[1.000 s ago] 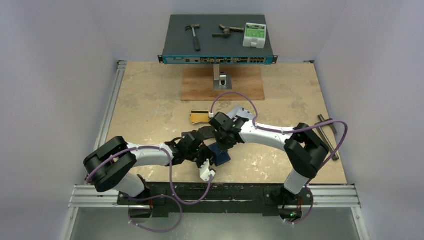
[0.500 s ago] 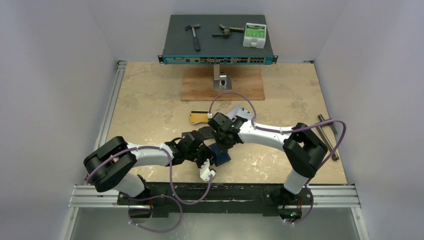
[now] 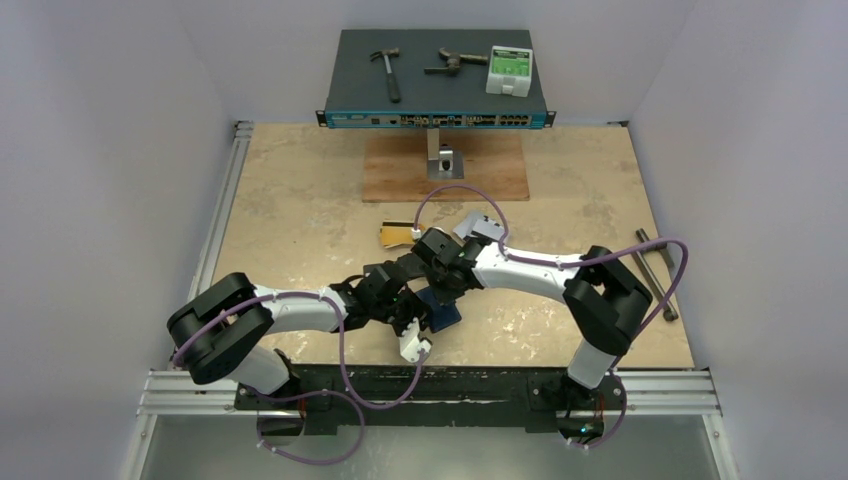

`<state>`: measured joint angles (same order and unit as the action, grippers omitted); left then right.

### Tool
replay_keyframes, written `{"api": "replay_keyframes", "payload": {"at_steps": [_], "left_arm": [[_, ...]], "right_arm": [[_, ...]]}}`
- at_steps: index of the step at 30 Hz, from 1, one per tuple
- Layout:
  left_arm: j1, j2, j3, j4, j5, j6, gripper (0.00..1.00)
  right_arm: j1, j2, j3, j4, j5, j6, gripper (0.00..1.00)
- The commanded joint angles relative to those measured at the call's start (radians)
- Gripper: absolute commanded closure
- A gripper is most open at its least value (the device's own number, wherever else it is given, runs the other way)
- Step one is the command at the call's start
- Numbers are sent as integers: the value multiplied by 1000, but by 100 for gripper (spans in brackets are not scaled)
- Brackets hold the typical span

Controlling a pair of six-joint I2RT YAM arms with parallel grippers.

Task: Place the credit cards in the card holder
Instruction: Close the card holder at the center of the board.

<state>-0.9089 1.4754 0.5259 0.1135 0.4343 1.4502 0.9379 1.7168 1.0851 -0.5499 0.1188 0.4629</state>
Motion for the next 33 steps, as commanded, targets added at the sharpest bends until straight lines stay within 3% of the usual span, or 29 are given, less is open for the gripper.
{"api": "replay_keyframes", "payload": {"at_steps": [1,16,33], "left_arm": [[7,26,-15,-147,-11,-42,99],[8,36,-9,-140,-16,-47,99],[8,59,2,-89,-19,-67,100]], "right_arm": [[33,75,-36,30,-30,25,100],[101,125,-86,71,-30,78,100],[177,237,-237,245,-165,187,100]]}}
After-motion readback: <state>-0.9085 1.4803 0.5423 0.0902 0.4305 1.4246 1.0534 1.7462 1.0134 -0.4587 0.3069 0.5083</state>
